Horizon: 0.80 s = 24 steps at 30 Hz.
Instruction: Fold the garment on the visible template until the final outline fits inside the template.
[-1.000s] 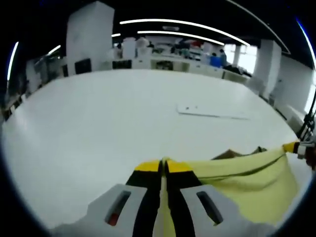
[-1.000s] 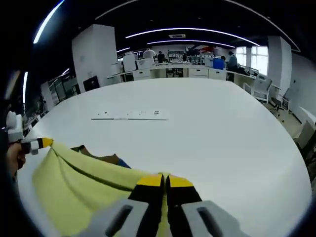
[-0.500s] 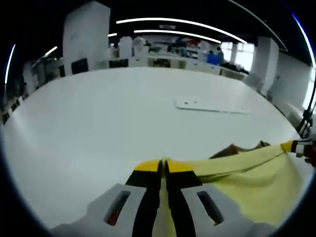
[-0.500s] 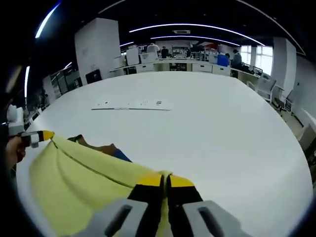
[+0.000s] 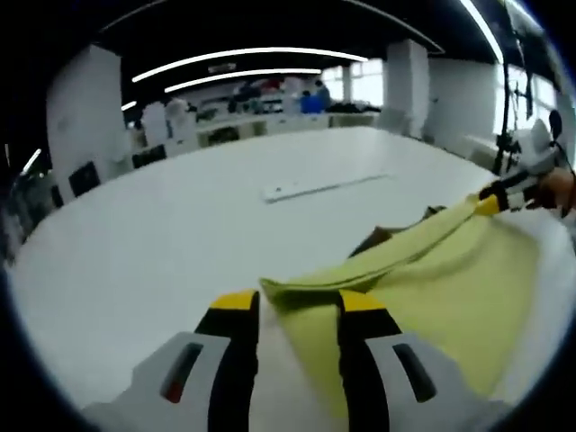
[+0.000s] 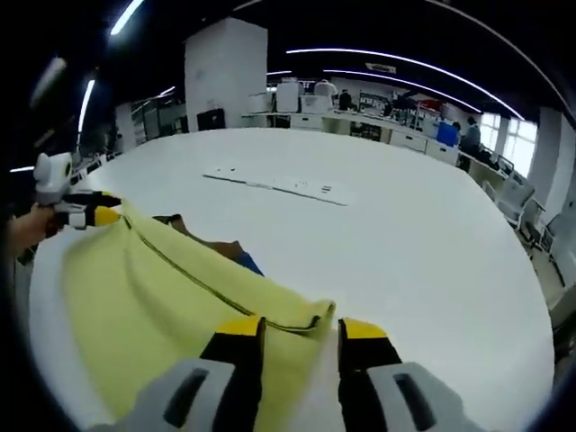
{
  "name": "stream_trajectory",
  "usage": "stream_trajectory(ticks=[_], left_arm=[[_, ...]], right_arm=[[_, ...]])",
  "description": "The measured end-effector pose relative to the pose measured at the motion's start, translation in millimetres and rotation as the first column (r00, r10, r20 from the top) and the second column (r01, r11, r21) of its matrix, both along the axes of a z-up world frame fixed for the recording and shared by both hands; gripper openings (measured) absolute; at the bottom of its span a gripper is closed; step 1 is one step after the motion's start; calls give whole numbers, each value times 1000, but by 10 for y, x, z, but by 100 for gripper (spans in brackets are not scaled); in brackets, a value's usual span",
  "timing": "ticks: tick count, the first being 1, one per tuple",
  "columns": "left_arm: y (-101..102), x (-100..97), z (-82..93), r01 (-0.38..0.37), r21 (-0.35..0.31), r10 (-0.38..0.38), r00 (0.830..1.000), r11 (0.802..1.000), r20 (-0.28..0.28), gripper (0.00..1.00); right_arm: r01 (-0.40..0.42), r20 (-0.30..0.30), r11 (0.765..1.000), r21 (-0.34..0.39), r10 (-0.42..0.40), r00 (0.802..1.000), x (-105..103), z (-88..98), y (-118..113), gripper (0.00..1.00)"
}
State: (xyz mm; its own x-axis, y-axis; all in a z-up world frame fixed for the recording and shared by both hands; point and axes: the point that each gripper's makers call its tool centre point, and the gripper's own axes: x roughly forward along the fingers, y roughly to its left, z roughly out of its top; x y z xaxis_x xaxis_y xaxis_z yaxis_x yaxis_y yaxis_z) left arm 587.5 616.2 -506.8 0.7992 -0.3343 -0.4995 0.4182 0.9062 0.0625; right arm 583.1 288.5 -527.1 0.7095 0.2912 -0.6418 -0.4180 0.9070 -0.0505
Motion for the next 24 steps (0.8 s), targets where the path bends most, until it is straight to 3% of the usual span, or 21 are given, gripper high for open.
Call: stream_trajectory(ticks=[4,9,16,24], left_arm=[[94,53,-63,21,83,-22,1000,996,10,31],[138,170,-132,10,66,-10,1000,998,5,26],[80,318,-105,-13,47,12,1000,999,18,22],[117,445,-151,-93,-3,93,996,996,2,19]], right_arm=[[-52,27,998,-46,53,998,11,-23,18,29],[-106,64,989,-99,113,992,65,-11,41,28],[-101,64,994,-51,104,993,23,61,6,30],[-111,128,994,-11,112,985,132,159,59,30]])
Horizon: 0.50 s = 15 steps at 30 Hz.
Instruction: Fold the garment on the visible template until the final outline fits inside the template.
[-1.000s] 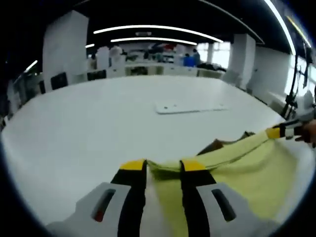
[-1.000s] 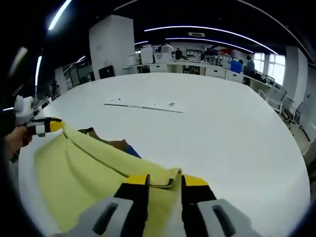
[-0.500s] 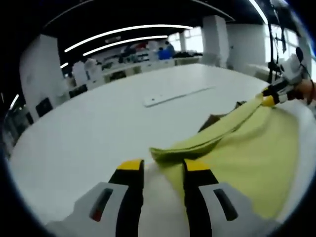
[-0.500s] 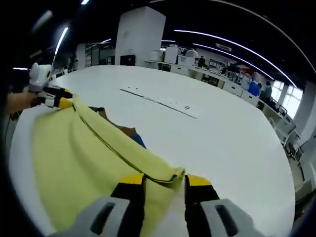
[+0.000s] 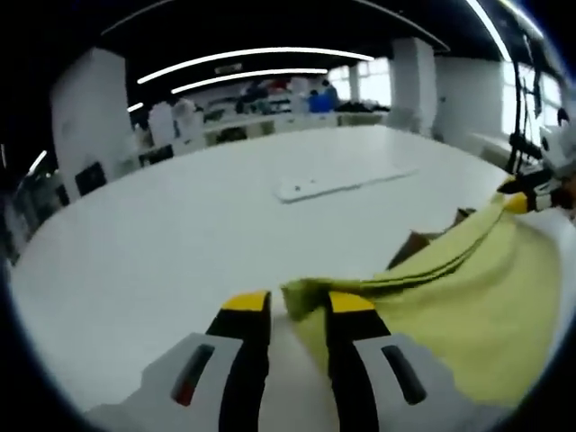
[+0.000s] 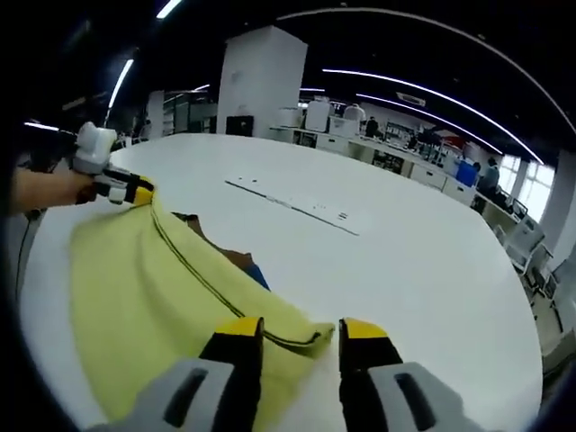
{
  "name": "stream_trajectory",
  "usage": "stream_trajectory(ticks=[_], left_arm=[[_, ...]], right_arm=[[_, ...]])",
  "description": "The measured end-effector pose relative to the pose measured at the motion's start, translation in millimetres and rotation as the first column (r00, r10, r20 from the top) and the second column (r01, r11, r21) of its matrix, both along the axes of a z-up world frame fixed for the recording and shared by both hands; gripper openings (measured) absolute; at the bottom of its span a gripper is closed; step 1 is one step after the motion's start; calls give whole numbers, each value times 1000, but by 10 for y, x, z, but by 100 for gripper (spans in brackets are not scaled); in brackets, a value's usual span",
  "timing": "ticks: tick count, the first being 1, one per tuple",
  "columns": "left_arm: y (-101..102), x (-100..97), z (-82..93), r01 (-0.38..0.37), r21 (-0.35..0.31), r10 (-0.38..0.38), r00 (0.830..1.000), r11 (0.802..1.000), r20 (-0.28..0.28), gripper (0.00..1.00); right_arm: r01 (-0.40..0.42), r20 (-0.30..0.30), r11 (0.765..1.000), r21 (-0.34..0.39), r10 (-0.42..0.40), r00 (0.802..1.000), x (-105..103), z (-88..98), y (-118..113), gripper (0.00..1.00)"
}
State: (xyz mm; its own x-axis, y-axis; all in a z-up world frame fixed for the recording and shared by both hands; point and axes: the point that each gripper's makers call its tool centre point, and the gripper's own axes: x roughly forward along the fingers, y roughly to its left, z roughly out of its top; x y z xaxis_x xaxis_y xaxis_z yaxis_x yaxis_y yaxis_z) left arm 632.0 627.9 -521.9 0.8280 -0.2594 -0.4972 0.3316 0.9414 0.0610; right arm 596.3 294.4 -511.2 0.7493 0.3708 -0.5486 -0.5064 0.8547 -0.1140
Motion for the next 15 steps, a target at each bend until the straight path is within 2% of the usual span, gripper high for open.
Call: stream_trajectory(ticks=[4,6,12,15], left_arm=[[-40,14,-11,-6,-26,5,1000,1000,-5,15],[-50,18,-12,-5,-26,5,1000,1000,-7,14],[-43,19,-34,-10,-13,9,1000,1000,-18,11],[-45,20,-34,-17,-14,16,1000,1000,-24,7]], right_arm=[[7,14,999,37,-7,1000,-23,116,-18,31],[-35,-6,999,6,35,999,-97,96,-28,33],[-70,-40,993,-93,66,997,-162,-48,-96,33],[-57,-40,994,-91,53,998,-118,-94,-102,31]])
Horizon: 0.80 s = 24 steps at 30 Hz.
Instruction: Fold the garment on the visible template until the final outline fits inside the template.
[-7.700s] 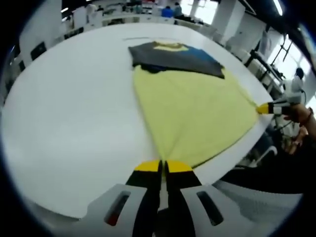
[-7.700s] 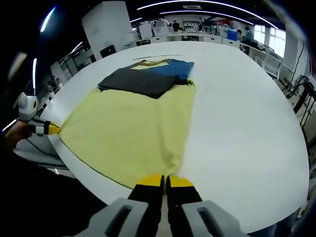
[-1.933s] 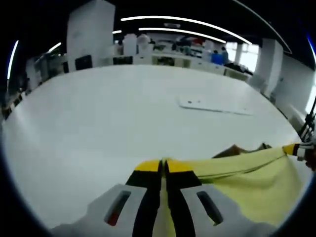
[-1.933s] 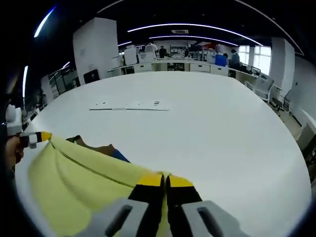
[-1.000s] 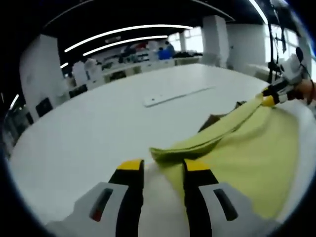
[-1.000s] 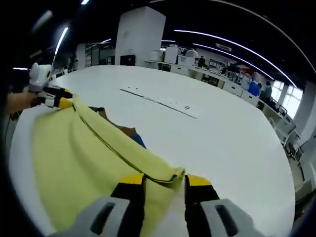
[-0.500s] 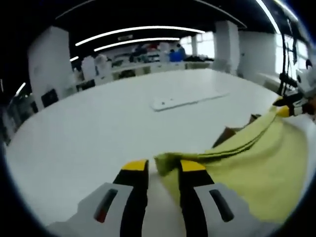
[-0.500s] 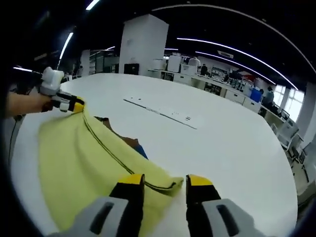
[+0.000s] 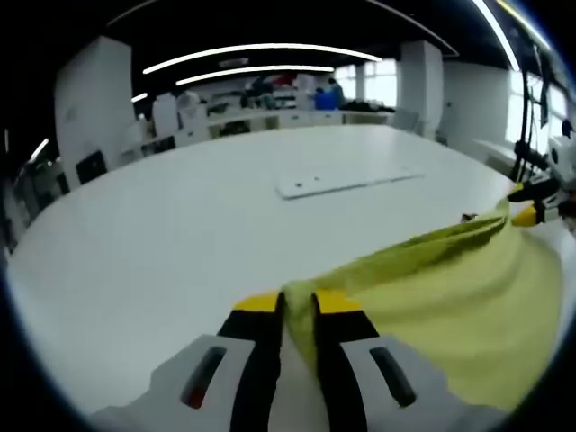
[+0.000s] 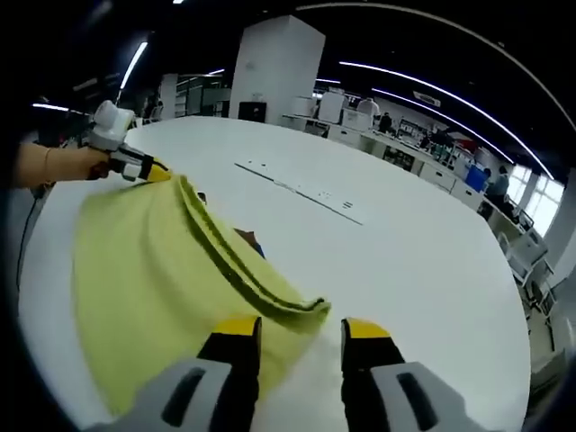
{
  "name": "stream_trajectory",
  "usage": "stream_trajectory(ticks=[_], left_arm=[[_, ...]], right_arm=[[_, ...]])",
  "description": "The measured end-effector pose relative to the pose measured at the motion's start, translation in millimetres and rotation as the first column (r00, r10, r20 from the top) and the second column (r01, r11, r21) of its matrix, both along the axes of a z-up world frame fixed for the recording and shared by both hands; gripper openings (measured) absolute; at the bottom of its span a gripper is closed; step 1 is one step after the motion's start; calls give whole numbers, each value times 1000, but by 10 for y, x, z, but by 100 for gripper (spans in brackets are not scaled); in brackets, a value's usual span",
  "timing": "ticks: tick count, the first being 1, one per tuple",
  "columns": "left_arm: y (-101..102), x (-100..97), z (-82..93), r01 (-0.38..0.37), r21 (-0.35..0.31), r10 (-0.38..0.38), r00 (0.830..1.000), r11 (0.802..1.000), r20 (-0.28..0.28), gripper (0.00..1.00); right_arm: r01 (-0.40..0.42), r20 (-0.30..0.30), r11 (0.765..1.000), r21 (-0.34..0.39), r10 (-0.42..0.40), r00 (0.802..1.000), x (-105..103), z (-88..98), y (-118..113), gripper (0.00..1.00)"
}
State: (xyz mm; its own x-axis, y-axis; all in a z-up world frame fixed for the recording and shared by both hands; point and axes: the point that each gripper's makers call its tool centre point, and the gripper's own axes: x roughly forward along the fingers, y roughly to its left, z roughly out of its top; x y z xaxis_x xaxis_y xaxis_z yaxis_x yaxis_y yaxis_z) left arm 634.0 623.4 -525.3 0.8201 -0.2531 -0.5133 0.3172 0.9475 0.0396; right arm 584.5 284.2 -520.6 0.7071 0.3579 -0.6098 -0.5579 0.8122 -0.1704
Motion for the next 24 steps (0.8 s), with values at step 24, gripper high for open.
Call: stream_trajectory(ticks=[24], left_arm=[[41,18,65,-71,-26,71,997,997,1,0]], right_arm=[[298,15,940,166,-304,952,503,-87,-96,0]])
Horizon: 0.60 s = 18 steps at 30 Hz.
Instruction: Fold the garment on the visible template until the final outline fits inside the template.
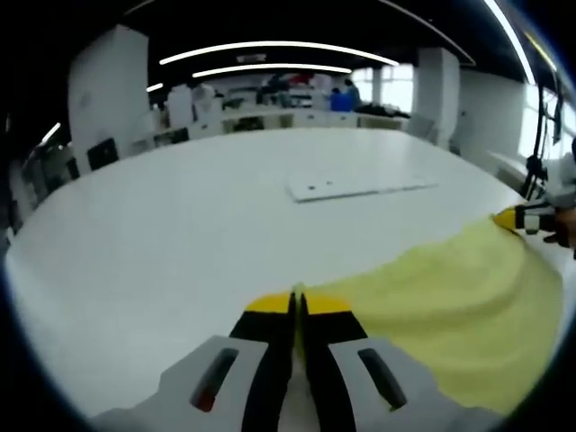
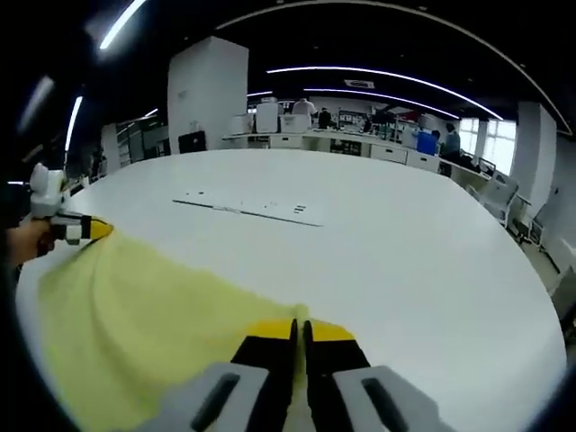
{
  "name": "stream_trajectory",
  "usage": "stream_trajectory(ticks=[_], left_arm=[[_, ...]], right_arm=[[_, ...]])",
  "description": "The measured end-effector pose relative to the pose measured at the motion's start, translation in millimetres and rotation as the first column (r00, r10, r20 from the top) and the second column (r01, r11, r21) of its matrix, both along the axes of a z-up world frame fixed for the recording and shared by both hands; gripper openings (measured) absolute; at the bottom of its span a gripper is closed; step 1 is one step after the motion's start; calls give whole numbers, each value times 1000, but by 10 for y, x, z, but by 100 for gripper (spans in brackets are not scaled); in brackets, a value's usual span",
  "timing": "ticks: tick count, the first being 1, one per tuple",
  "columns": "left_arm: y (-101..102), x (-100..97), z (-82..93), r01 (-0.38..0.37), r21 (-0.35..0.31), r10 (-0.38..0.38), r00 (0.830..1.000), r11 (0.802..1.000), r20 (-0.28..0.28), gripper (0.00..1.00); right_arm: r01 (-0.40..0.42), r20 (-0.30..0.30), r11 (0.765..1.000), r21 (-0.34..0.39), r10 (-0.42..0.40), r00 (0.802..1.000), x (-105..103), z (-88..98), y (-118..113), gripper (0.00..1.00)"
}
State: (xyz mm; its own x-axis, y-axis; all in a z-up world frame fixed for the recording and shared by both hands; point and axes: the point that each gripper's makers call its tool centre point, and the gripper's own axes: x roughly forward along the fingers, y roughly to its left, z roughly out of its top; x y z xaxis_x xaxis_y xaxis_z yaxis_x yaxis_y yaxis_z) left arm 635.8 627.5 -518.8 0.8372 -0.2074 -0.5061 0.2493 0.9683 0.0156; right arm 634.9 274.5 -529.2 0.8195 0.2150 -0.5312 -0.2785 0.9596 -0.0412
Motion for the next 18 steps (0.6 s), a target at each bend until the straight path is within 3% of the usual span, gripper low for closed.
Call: stream_trajectory(ticks=[2,6,8,13,18], left_arm=[[10,13,29,-4,-1,4,1000,1000,12,0],[32,38,36,-14,-2,14,1000,1000,24,0],[36,43,-11,-17,-8,17,1000,1000,13,0],[32,27,-20,-28,-35,29,1000,999,9,1],[43,-11,109,-18,-45,20,999,999,32,16]], right_arm=[[21,24,999,28,-21,999,21,60,-4,0],[49,15,997,60,-50,999,42,51,-4,0],[77,-20,991,106,-75,997,24,-5,-5,0],[66,-19,994,90,-64,998,24,-37,17,0],[77,-18,992,99,-76,997,1,22,1,11]])
